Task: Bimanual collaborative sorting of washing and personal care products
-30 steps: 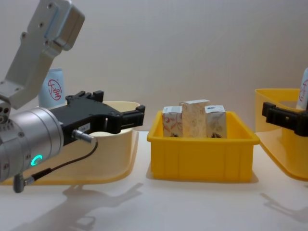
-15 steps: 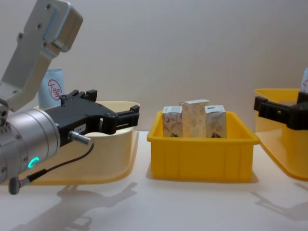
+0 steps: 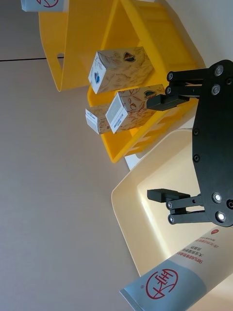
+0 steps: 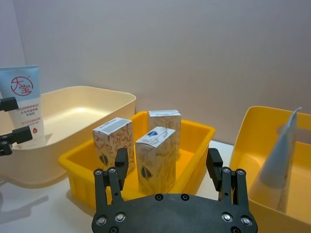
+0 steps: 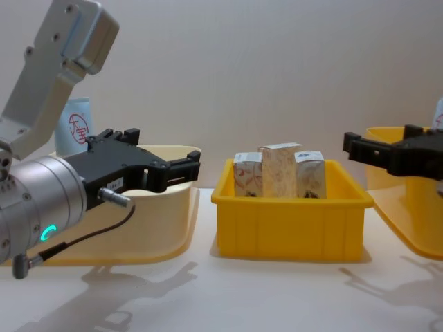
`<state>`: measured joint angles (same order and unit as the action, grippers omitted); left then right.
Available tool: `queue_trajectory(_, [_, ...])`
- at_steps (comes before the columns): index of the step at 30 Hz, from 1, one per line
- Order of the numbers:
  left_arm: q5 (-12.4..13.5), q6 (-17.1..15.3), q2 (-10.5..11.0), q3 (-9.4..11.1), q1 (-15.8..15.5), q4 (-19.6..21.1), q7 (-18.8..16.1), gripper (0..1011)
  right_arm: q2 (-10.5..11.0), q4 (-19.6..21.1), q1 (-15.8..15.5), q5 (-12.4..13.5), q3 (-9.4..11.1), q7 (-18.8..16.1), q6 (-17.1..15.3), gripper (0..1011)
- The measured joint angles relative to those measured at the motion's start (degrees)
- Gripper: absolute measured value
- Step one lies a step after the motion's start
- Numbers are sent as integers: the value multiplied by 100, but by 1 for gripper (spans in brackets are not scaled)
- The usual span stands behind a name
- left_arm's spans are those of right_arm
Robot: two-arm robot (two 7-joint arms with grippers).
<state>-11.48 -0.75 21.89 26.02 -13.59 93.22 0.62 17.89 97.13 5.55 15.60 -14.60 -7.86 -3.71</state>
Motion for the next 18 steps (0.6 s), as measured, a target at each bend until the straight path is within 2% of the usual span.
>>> queue_trajectory(18, [-1,-5,0,0,0,-5,1,1003,-358,-501,588,-389,-300,144,-470,1001])
